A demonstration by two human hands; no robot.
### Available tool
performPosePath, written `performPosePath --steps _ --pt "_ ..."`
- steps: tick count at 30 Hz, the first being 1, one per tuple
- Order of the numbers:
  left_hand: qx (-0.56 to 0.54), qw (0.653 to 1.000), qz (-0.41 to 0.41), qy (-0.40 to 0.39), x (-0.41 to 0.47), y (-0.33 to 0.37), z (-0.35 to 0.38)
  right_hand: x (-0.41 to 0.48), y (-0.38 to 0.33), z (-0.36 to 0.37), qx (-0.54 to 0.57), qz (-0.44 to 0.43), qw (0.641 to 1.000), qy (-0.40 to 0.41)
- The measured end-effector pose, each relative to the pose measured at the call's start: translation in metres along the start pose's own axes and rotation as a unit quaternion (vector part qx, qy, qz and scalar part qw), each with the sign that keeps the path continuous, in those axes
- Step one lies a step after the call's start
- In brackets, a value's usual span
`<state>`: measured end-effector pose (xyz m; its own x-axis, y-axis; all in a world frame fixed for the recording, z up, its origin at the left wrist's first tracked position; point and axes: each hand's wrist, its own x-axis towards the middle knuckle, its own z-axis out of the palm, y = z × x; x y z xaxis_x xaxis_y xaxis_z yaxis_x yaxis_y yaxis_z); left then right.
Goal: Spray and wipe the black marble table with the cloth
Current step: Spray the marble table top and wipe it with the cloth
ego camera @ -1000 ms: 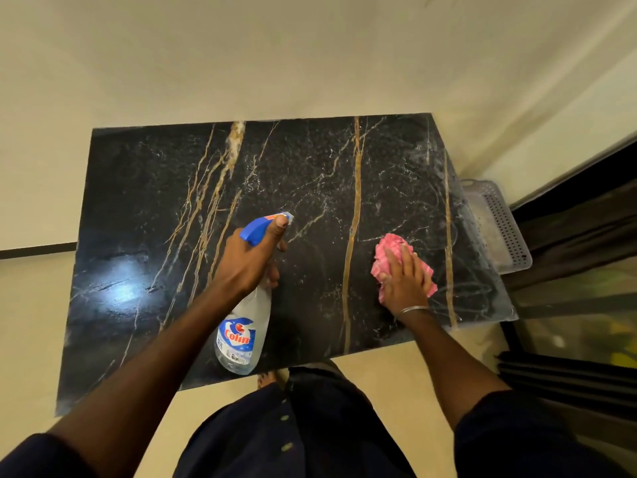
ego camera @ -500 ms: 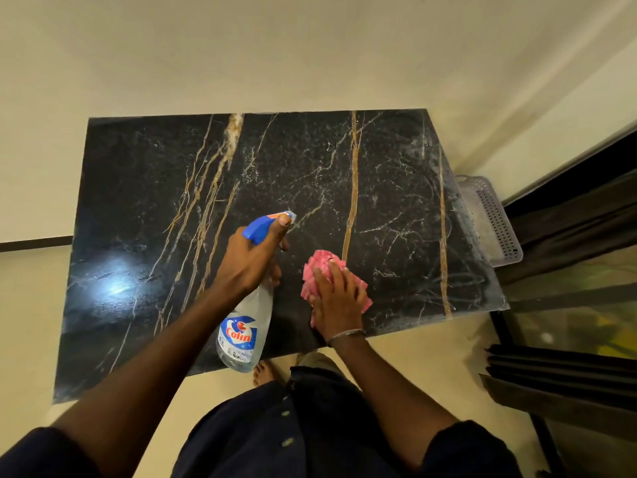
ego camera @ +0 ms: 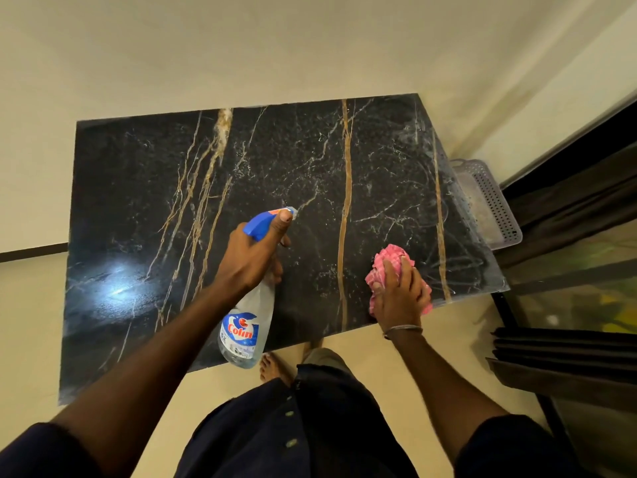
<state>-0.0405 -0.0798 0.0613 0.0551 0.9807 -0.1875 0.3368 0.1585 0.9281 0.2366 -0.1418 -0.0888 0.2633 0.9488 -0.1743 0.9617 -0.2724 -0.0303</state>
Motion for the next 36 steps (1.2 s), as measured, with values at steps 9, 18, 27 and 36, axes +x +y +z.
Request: performPosePath --steps 9,18,27,36 --pt "-0.014 1.000 -0.007 -0.001 0.000 -0.005 0.004 -0.053 -0.093 0.023 -0.004 -0.176 0.984 -0.033" --pt "0.002 1.000 -0.006 -0.027 0.012 -0.001 0.013 -0.014 0.026 0.011 -0.016 -0.137 0.990 0.009" --pt "0.002 1.000 -0.008 -0.030 0.024 0.011 0.039 -0.002 0.001 0.010 0.027 -0.057 0.998 0.024" --pt "-0.021 1.000 -0.011 0.003 0.045 0.045 0.080 0.017 0.055 0.016 0.009 -0.261 0.965 0.013"
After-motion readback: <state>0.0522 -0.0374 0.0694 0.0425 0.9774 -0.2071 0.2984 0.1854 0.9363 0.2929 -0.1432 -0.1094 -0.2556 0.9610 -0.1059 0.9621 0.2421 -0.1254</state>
